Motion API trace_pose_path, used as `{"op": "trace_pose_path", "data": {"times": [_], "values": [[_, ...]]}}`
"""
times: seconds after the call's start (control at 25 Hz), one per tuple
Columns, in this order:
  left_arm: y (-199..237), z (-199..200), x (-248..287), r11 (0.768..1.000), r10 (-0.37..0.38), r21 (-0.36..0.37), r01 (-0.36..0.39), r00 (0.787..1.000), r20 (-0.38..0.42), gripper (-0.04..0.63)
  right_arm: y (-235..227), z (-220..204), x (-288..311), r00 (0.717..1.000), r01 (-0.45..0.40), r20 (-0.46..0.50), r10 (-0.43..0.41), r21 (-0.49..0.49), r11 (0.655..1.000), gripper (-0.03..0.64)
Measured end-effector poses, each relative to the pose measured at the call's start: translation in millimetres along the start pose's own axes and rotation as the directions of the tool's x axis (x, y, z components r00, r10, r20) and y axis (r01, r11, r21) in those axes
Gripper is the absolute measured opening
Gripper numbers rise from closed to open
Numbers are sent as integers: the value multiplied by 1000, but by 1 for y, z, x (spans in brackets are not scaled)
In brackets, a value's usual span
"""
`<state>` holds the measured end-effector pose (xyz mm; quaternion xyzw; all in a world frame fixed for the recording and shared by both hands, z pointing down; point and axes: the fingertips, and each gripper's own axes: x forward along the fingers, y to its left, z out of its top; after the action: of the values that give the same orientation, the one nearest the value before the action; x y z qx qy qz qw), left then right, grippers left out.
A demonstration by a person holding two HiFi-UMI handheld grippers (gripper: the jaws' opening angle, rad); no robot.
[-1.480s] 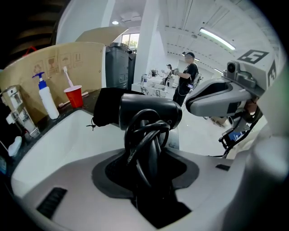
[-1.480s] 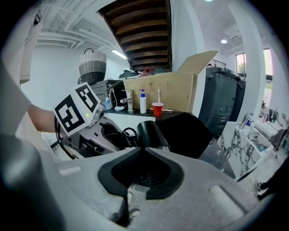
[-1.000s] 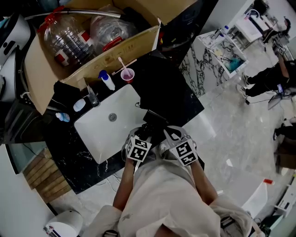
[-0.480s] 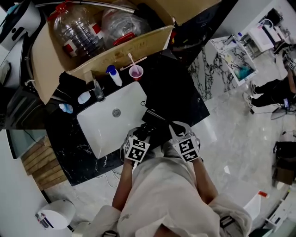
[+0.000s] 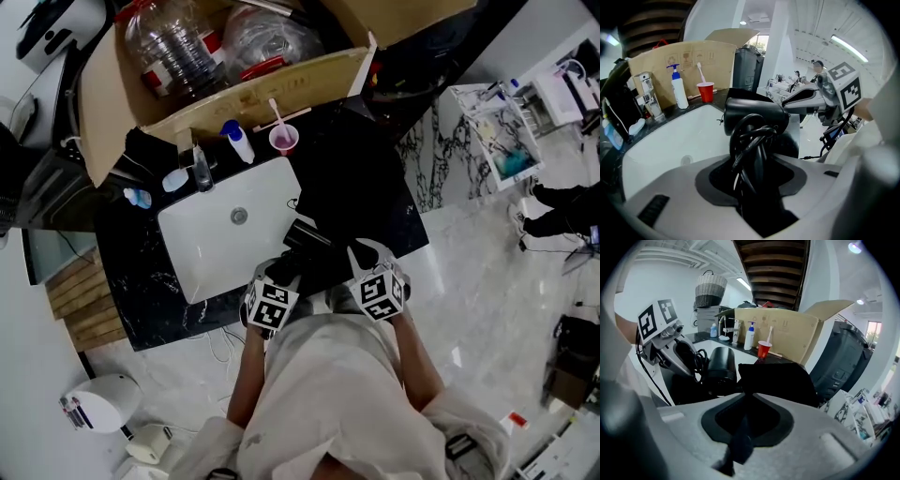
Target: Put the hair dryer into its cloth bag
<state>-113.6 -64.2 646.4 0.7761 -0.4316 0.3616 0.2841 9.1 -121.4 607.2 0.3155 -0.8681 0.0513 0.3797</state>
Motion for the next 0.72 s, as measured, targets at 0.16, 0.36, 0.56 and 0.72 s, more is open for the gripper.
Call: {"op": "trace_pose_path", "data": {"times": [0.16, 0.36, 0.56, 0.72], "values": [[-6, 0, 0, 1000, 18, -18, -18, 1000, -1, 193, -10, -16, 9, 998, 13, -56, -20, -116, 993, 29], [-11, -2, 1, 998, 42, -36, -43, 999, -17, 193, -16, -35, 23, 990, -14, -141, -25, -264, 964, 43], [-13, -2, 1, 997, 57, -50, -58, 998, -19, 193, -18, -43, 32, 984, -48, -179, -4, -289, 956, 55], [-14, -6, 1, 996, 66, -55, -68, 997, -31, 193, -23, -50, 40, 977, -44, -211, -28, -332, 942, 54]]}}
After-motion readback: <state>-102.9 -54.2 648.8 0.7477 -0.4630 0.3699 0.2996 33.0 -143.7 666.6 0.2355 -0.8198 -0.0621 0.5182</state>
